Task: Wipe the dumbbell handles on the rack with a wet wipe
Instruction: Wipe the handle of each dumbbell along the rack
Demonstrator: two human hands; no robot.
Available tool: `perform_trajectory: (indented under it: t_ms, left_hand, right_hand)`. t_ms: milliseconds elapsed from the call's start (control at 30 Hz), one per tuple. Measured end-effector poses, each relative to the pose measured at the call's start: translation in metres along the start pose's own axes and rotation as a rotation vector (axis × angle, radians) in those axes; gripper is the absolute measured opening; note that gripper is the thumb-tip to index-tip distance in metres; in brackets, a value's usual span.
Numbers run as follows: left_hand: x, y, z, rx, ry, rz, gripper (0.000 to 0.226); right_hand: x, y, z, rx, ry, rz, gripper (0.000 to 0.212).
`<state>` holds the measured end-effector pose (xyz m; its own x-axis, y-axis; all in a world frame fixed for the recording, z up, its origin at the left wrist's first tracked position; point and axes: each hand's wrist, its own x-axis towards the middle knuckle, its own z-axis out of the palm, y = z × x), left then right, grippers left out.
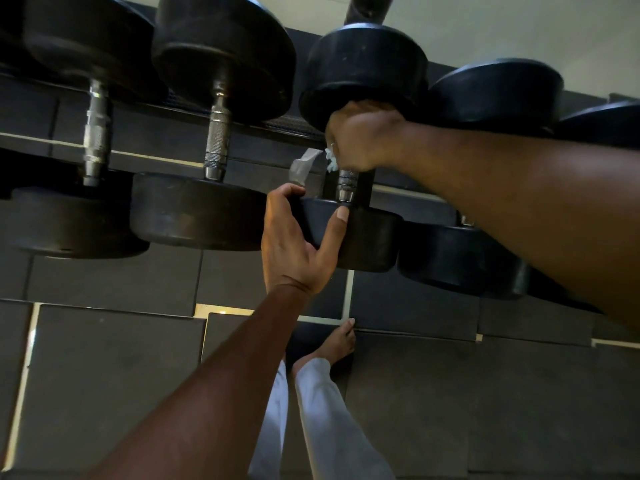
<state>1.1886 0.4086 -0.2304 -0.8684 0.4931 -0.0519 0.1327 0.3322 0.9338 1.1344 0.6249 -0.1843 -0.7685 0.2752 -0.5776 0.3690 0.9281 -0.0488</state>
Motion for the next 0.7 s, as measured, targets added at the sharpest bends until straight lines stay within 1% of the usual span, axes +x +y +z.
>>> perform_trajectory:
  t_ms: [100, 167, 267, 433, 533, 633, 700]
  left_hand:
    - [0.0, 0.0, 0.0, -0.005, -0.003, -0.003, 0.066]
    - [0.0, 0.0, -0.001, -0.006, -0.006, -0.006, 0.067]
    - [0.001, 0.002, -0.002, -0.008, -0.01, -0.005, 0.069]
    - [0.0, 0.002, -0.002, 0.001, -0.015, 0.005, 0.066]
    - [0.0, 0.001, -0.002, 0.013, -0.023, 0.01, 0.067]
    - [0.001, 0.002, -0.003, 0.029, -0.032, 0.007, 0.068]
    - [0.001, 0.003, -0.004, 0.028, -0.045, 0.011, 0.068]
  right_hand:
    - [0.004, 0.001, -0.005, 0.043, -0.109, -0.013, 0.013]
    - [0.006, 0.001, -0.01, 0.082, -0.177, -0.042, 0.01]
    - [0.008, 0.003, -0.016, 0.088, -0.293, -0.085, 0.013]
    - [0.007, -0.005, -0.018, 0.027, -0.388, -0.137, 0.02]
    - [0.008, -0.01, -0.008, 0.01, -0.461, -0.134, 0.024]
    - [0.005, -0.013, 0.003, 0.051, -0.473, -0.125, 0.028]
    - [0.0, -0.007, 0.007, 0.165, -0.443, -0.132, 0.02]
